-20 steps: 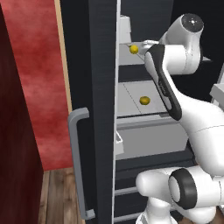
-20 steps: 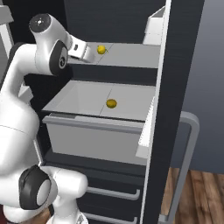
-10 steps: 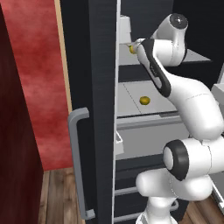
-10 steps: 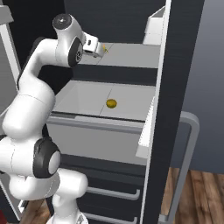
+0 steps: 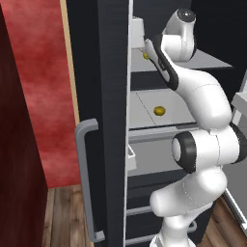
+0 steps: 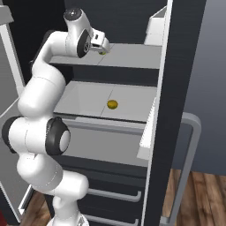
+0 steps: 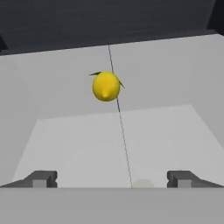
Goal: Pick lemon from the fridge and place it on the plate on the counter.
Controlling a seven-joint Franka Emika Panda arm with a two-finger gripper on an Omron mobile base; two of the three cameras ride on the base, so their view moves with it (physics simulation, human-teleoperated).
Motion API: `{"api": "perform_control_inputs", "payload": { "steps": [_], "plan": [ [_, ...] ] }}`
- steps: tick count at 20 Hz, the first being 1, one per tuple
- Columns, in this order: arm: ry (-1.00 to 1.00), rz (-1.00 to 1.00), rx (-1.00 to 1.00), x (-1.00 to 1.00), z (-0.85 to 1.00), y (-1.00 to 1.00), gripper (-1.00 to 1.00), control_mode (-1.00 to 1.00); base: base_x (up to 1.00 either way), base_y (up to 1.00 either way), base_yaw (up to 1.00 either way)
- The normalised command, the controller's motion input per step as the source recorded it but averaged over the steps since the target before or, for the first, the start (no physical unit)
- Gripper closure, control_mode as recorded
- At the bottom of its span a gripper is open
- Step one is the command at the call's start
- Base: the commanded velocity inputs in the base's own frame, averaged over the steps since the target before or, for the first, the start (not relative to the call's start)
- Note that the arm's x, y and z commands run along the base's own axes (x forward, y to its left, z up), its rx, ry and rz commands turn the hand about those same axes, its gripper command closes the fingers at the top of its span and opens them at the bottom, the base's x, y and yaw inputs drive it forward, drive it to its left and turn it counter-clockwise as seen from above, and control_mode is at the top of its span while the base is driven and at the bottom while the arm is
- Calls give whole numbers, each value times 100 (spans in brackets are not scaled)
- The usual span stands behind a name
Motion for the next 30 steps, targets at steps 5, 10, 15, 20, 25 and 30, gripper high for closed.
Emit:
{"api": "perform_control_inputs", "payload": {
  "steps": [5, 10, 15, 20, 25, 30],
  "plan": [
    [0, 0, 0, 35, -8, 1, -100, -100, 0, 0, 0],
    [0, 0, 0, 32, -7, 0, -100, -100, 0, 0, 0],
    [0, 0, 0, 43, -8, 0, -100, -100, 0, 0, 0],
    [0, 0, 0, 44, -7, 0, -100, -100, 0, 0, 0],
    [0, 0, 0, 46, -2, 0, -100, -100, 0, 0, 0],
    [6, 0, 0, 38, 0, 0, -100, -100, 0, 0, 0]
  ]
}}
